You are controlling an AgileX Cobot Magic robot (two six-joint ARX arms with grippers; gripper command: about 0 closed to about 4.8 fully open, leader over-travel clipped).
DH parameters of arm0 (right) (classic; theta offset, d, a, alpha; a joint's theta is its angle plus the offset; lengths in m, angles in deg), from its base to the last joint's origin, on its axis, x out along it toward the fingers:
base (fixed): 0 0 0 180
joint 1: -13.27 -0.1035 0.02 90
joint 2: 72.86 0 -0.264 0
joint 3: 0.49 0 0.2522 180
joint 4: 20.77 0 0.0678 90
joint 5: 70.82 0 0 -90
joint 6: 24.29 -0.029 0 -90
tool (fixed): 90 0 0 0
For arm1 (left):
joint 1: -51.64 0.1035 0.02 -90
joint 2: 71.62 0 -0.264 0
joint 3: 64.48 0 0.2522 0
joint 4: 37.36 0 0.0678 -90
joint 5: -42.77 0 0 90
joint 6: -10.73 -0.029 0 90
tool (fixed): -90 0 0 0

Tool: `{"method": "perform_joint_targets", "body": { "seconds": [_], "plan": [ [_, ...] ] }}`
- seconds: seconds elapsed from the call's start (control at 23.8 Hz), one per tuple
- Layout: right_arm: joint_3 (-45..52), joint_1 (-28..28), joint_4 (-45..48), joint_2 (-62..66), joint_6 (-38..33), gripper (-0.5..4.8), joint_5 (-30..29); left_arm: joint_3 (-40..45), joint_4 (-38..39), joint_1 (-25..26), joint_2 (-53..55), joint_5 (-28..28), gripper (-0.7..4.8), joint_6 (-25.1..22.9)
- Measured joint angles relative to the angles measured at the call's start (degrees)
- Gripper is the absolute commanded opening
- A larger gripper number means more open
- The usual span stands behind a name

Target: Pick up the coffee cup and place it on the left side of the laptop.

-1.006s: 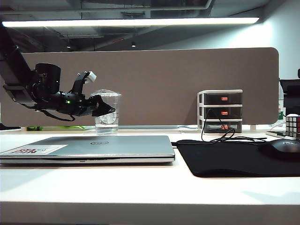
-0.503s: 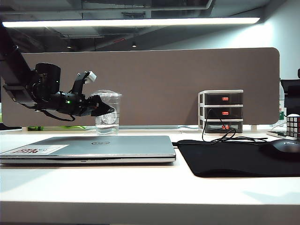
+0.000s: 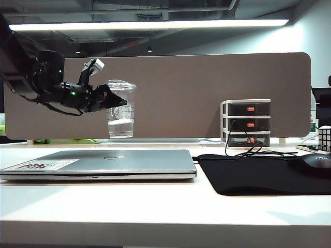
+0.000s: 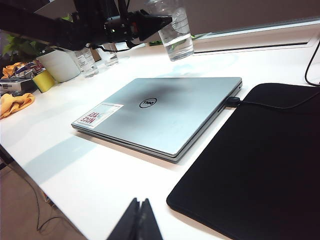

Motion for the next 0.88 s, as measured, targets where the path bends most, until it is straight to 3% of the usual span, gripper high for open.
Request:
{"method": "perform_joint_targets", "body": {
  "seconds": [0.42, 0.67, 0.88],
  "plan": [
    [0.0, 0.0, 0.0, 0.0, 0.0, 0.0, 0.0, 9.25, 1.29, 0.02, -6.54, 2.36, 3.67, -2.27],
    [0.0, 0.0, 0.0, 0.0, 0.0, 0.0, 0.0, 19.85, -3.39, 0.0, -12.44, 3.58, 3.67, -2.58],
    [0.0, 0.0, 0.02, 0.0, 0.0, 0.0, -0.02, 32.65, -11.87, 1.55, -19.91, 2.82, 3.67, -2.58]
  ]
}}
